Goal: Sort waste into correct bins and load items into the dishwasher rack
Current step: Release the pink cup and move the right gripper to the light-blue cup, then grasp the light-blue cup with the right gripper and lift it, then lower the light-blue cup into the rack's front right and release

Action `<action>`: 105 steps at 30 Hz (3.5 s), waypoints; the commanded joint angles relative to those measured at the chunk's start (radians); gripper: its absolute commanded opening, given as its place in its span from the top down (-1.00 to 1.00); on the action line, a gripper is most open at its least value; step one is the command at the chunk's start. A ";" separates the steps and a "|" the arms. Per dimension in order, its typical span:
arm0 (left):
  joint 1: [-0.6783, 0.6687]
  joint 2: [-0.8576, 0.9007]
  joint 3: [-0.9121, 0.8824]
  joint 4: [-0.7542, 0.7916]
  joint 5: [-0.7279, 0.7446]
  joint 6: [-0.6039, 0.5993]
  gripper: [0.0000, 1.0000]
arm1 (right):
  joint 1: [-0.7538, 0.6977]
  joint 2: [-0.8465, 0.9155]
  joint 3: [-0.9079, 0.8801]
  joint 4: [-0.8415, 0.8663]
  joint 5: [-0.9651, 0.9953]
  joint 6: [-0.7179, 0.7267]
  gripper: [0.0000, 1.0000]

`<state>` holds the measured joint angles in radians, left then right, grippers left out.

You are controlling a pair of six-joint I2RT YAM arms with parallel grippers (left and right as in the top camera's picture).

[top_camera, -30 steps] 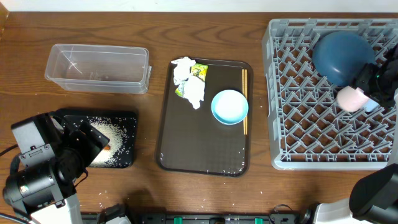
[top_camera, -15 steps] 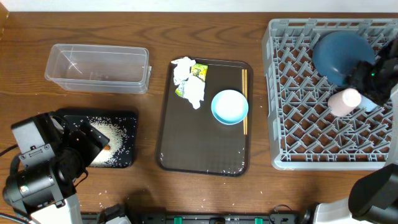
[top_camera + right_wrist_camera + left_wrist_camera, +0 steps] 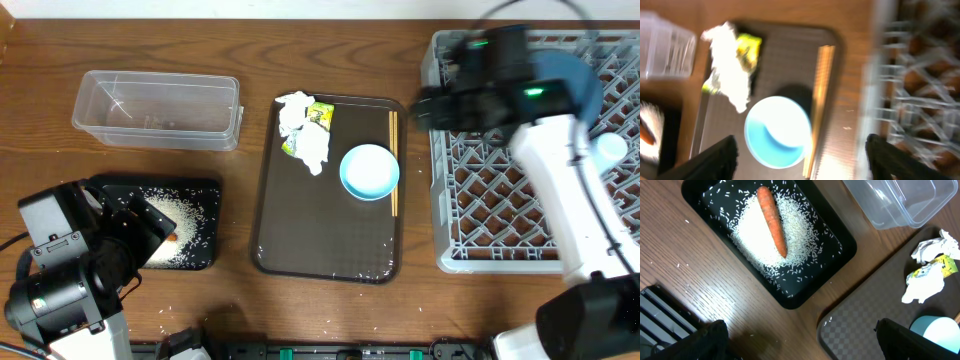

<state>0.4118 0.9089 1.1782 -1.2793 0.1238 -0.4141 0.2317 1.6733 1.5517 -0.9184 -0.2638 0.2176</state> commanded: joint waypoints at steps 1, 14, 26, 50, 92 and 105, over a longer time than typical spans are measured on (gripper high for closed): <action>0.004 0.000 -0.002 -0.003 -0.012 0.010 -0.93 | 0.137 0.043 -0.002 -0.002 0.166 0.024 -0.75; 0.004 0.000 -0.002 -0.003 -0.012 0.010 -0.93 | 0.441 0.344 -0.002 0.072 0.285 0.184 -0.21; 0.004 0.000 -0.002 -0.003 -0.012 0.010 -0.93 | 0.470 0.393 -0.002 0.066 0.294 0.216 0.55; 0.004 0.000 -0.002 -0.003 -0.012 0.010 -0.93 | 0.343 -0.057 0.145 -0.092 0.125 0.212 0.98; 0.004 0.000 -0.002 -0.003 -0.012 0.010 -0.93 | -1.059 -0.220 -0.361 -0.234 -0.989 -0.436 0.98; 0.004 0.000 -0.002 -0.003 -0.012 0.010 -0.93 | -1.227 -0.119 -0.361 -0.113 -1.055 -0.390 0.98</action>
<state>0.4118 0.9089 1.1782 -1.2789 0.1238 -0.4141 -0.9779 1.5055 1.1942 -1.0443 -1.2701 -0.1799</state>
